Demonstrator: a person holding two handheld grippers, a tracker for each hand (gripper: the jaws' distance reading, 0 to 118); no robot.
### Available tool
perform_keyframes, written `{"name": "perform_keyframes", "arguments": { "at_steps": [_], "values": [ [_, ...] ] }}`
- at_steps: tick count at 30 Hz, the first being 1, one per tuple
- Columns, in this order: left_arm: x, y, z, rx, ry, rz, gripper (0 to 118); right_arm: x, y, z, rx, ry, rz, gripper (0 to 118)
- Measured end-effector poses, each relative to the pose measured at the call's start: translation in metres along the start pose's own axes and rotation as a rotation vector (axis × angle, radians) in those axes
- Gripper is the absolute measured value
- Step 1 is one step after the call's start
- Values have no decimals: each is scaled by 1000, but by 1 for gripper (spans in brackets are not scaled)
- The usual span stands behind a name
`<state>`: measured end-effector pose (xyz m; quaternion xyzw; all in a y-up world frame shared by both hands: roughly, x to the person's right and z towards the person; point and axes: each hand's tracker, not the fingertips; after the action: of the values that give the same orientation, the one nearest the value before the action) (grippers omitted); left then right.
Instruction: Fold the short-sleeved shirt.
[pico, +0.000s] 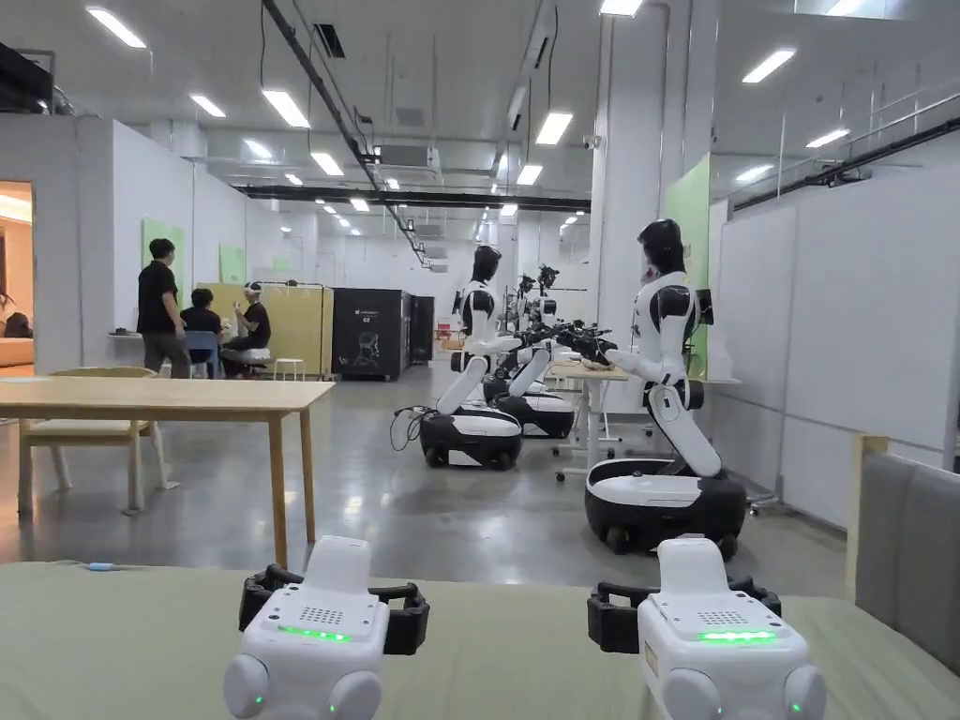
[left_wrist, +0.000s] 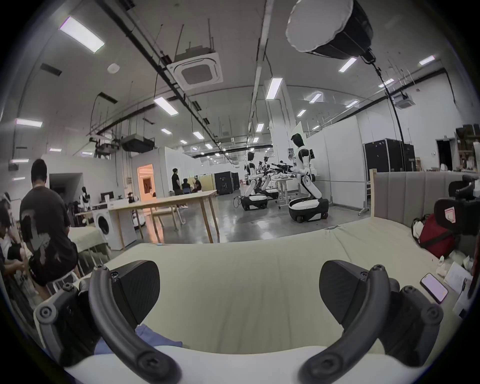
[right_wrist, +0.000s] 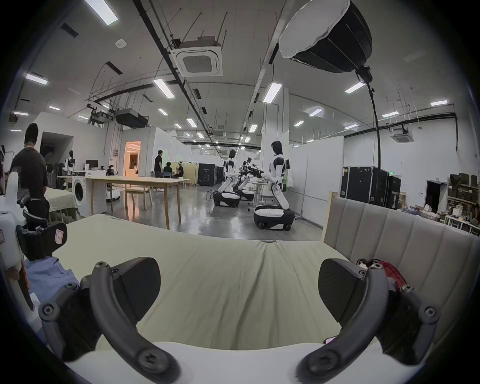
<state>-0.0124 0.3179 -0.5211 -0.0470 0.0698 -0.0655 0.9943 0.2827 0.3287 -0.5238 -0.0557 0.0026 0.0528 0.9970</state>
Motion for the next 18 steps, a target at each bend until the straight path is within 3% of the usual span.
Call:
{"name": "perform_keyframes", "arguments": {
  "at_steps": [6,7,8,9,10,11,13,18],
  "values": [
    [6,6,3,-1,-10,-14,115,0,0,1,-11,1,-6,117],
    [7,7,5,2,7,-13,107,0,0,4,-1,-5,-5,108],
    [8,8,6,-1,12,-18,89,0,1,6,10,-11,3,81],
    [8,9,5,-14,1,-24,46,0,1,6,12,-21,12,18],
    [9,10,5,-26,-6,-30,12,-1,2,4,-7,-55,26,0],
    [10,10,6,-27,7,-42,3,-3,1,2,-7,-56,21,0],
    [11,9,10,2,6,-56,3,-1,0,1,-27,15,-6,0],
    [15,10,10,-4,-14,-50,0,-3,-4,3,-18,-16,17,0]
  ]
}}
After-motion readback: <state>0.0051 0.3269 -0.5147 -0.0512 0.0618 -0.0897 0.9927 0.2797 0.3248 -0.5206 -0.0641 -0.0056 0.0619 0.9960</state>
